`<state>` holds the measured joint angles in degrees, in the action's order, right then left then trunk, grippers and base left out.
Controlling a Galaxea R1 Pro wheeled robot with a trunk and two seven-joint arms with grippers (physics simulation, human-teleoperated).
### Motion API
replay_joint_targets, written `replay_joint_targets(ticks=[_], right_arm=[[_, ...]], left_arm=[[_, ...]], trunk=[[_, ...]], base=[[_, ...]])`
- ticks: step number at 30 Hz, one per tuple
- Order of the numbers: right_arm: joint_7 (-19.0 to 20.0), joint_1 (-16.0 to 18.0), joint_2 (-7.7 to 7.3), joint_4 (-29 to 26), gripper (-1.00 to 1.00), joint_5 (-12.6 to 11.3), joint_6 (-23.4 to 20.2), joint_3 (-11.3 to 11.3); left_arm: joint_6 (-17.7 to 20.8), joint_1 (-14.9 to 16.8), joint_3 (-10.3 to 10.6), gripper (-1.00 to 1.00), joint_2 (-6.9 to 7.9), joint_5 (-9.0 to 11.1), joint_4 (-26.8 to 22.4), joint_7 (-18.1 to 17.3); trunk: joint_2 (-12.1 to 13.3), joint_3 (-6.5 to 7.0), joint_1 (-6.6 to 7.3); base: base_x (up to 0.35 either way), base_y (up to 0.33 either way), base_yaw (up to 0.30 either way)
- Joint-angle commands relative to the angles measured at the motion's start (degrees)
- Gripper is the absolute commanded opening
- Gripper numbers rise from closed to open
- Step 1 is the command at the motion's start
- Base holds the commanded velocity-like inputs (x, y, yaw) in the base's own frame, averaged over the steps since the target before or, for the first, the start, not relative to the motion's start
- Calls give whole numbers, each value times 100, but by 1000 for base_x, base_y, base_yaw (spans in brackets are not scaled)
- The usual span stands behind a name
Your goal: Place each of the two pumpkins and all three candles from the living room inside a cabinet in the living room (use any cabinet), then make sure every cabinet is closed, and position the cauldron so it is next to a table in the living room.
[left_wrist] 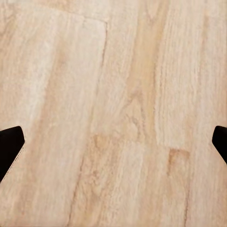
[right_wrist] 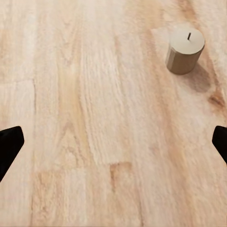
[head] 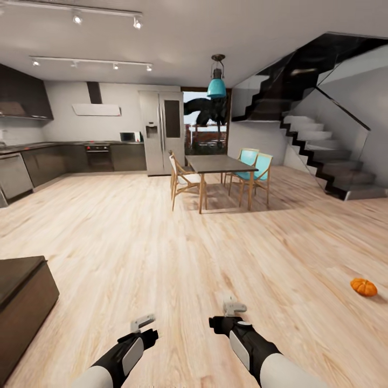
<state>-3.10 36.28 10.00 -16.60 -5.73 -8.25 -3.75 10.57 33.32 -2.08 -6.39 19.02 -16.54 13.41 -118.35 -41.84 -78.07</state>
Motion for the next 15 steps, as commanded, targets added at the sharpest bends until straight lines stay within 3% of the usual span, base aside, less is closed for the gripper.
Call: replay_joint_targets(ticks=[1, 10, 15], right_arm=[[-32, 2, 0, -10, 100, -59, -28, -38], [-32, 2, 0, -10, 100, -59, -28, -38], [-32, 2, 0, -10, 100, -59, -28, -38]], left_arm=[[33, -1, -22, 100, -3, 18, -16, 21], [22, -8, -21, 100, -2, 8, -16, 8], [-267, -12, -17, 100, -3, -19, 90, 12]], trunk=[[-3, -9, 1], [-3, -39, 1], [-3, -55, 1]], base=[[0, 0, 272], [0, 0, 272], [0, 0, 272]])
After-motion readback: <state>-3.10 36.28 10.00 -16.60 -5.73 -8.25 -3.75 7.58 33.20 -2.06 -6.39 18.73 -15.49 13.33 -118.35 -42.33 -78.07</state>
